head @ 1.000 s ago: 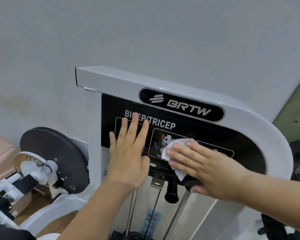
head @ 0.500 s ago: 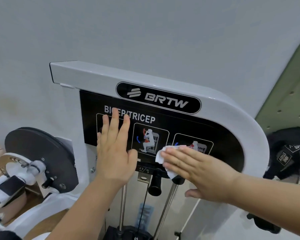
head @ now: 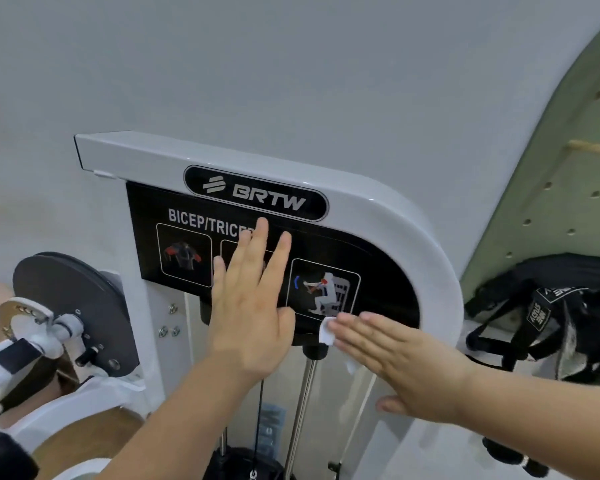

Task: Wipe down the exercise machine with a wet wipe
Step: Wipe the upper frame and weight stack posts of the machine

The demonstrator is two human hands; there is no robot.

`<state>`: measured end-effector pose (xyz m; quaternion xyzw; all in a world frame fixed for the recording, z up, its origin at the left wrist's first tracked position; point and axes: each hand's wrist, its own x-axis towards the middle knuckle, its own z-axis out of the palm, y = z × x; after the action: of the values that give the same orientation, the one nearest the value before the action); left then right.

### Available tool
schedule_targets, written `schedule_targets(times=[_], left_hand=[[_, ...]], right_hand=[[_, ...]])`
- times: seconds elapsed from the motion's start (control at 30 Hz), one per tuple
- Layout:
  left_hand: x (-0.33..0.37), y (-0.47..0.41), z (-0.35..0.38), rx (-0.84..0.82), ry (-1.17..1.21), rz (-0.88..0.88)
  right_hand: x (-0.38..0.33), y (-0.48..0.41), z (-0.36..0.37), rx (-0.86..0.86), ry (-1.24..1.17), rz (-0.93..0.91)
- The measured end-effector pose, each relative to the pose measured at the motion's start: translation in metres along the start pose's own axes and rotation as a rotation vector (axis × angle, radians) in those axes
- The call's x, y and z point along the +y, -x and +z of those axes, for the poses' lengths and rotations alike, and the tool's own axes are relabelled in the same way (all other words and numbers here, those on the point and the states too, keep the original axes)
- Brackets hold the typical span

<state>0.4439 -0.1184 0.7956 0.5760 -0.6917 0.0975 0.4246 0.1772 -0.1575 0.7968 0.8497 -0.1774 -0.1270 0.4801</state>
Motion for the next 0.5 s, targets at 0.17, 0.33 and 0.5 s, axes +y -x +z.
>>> schedule_targets(times=[0.17, 0.33, 0.5], left_hand=[[0.038, -0.002, 0.002, 0.056, -0.005, 0.024], [0.082, -0.015, 0.007, 0.070, -0.034, 0.035], [0.112, -0.010, 0.027, -0.042, -0.121, 0.006]], right_hand=[[0.071, 0.020, -0.022, 0.317, 0.048, 0.355], [0.072, 0.038, -0.009, 0.366, -0.214, 0.508], [0.002, 0.058, 0.035, 0.364, -0.335, 0.454]])
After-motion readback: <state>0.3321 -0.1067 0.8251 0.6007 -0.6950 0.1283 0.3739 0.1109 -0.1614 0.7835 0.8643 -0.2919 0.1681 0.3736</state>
